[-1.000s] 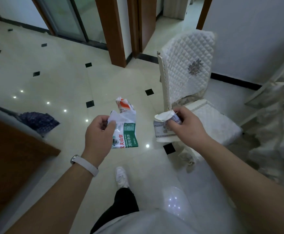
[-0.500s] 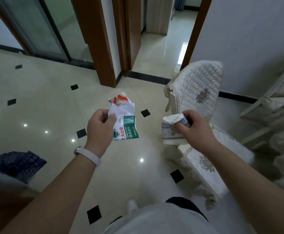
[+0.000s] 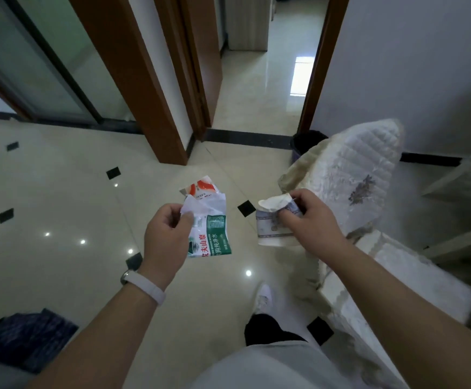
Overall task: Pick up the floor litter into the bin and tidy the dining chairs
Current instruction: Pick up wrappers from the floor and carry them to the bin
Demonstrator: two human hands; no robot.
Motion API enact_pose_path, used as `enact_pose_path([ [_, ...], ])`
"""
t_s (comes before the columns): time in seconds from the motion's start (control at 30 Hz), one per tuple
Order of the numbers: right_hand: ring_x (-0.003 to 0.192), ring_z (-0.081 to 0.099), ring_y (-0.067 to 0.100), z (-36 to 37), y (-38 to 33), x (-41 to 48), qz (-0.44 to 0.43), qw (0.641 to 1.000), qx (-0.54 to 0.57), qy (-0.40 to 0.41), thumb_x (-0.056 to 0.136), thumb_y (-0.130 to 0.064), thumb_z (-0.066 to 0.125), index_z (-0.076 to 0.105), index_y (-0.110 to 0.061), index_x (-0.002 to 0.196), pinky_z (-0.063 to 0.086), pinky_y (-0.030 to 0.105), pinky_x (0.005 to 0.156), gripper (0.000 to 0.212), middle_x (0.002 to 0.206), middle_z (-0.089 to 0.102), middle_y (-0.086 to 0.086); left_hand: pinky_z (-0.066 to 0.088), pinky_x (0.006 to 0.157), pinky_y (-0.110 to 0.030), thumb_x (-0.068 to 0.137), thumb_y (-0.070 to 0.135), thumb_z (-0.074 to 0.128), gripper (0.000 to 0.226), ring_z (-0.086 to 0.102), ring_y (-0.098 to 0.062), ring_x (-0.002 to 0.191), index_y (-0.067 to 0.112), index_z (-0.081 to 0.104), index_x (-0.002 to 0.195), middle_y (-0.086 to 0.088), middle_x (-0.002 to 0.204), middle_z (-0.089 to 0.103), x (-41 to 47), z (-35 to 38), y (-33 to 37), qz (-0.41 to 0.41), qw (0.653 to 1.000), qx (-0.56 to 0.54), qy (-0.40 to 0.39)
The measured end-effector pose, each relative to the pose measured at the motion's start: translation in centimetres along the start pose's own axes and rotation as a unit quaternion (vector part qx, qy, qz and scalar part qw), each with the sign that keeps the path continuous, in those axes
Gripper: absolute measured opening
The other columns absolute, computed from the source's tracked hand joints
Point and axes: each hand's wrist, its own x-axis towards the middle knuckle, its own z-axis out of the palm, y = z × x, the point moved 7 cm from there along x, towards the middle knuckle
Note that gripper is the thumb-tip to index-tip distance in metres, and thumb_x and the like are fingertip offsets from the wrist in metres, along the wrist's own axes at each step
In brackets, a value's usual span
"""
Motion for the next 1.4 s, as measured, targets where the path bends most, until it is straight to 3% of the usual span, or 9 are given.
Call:
enact_pose_path([
  [0.2,0.082,0.062,0.004,-0.3,-3.5,12.1,-0.015,0.999,0.026,-0.016,0.088,-0.033,0.068,0.058,-0.032,0.105,0.048,0.022,0.062,0.020,0.092,0.065,-0.012,0.056,0.060,-0.043,0.095,0.011,0.061,0.011,0.069,-0.028,0.070,0.011,0.064,0.085,-0.013,0.081,0.070,10.6,3.7,5.2,0.010,1.000,0.023,-0.008],
  [0.33,0.084,0.063,0.005,-2.4,-4.7,18.2,-0.013,1.000,0.012,-0.002,0.089,-0.033,0.068,0.057,-0.031,0.110,0.051,0.025,0.063,0.024,0.096,0.065,-0.011,0.057,0.064,-0.048,0.095,0.014,0.061,0.011,0.070,-0.029,0.073,0.015,0.063,0.085,-0.011,0.082,0.070,16.3,7.0,7.6,0.026,0.999,0.021,-0.029],
  [0.47,0.082,0.065,0.009,-2.9,-4.2,23.1,0.027,0.999,0.013,0.014,0.089,-0.033,0.067,0.057,-0.035,0.110,0.060,0.040,0.064,0.023,0.097,0.065,-0.011,0.056,0.057,-0.039,0.097,0.015,0.060,0.012,0.070,-0.019,0.065,0.015,0.064,0.086,-0.004,0.076,0.070,21.1,9.3,8.4,0.024,0.997,0.022,-0.066],
  [0.63,0.079,0.063,0.001,-1.2,-4.6,29.5,0.043,0.999,0.011,0.019,0.091,-0.033,0.067,0.056,-0.034,0.108,0.049,0.020,0.061,0.021,0.094,0.064,-0.014,0.056,0.053,-0.030,0.098,0.015,0.059,0.010,0.070,-0.015,0.063,0.011,0.063,0.090,-0.002,0.076,0.070,29.3,11.1,6.6,-0.009,0.996,0.025,-0.088],
  [0.7,0.081,0.064,0.002,-0.8,-5.1,32.5,0.054,0.998,0.008,0.027,0.091,-0.034,0.067,0.056,-0.034,0.107,0.048,0.019,0.061,0.019,0.094,0.064,-0.014,0.057,0.055,-0.034,0.098,0.016,0.059,0.009,0.072,-0.018,0.068,0.011,0.064,0.092,-0.006,0.082,0.071,33.2,12.4,6.4,-0.013,0.993,0.023,-0.115],
  [0.87,0.078,0.065,0.001,-0.7,-6.9,39.6,0.092,0.993,0.002,0.076,0.092,-0.033,0.066,0.056,-0.032,0.108,0.047,0.012,0.054,0.019,0.095,0.064,-0.013,0.051,0.049,-0.021,0.098,0.019,0.059,0.008,0.072,-0.011,0.065,0.017,0.063,0.092,-0.001,0.082,0.072,43.8,16.0,8.3,0.001,0.982,0.007,-0.187],
  [1.03,0.080,0.062,0.002,-1.2,-8.6,45.2,0.120,0.982,-0.031,0.143,0.090,-0.032,0.068,0.057,-0.034,0.107,0.041,0.013,0.055,0.020,0.093,0.065,-0.013,0.056,0.056,-0.032,0.097,0.016,0.059,0.008,0.072,-0.018,0.071,0.015,0.066,0.094,-0.002,0.083,0.072,53.5,19.6,10.8,0.029,0.969,0.011,-0.245],
  [1.27,0.076,0.060,0.005,-5.1,-6.6,48.2,0.176,0.958,-0.038,0.224,0.088,-0.030,0.070,0.058,-0.034,0.106,0.040,0.014,0.056,0.022,0.091,0.064,-0.011,0.048,0.053,-0.027,0.096,0.015,0.060,0.010,0.062,-0.010,0.062,0.014,0.064,0.087,-0.009,0.080,0.069,59.5,28.7,13.7,0.059,0.943,0.031,-0.325],
  [1.4,0.069,0.058,0.002,-8.1,-3.6,50.8,0.200,0.943,-0.020,0.264,0.087,-0.027,0.071,0.057,-0.032,0.104,0.039,0.013,0.052,0.022,0.088,0.063,-0.010,0.052,0.059,-0.039,0.095,0.017,0.060,0.010,0.066,-0.021,0.067,0.017,0.064,0.086,-0.012,0.084,0.069,61.1,34.6,14.6,0.053,0.932,0.041,-0.357],
])
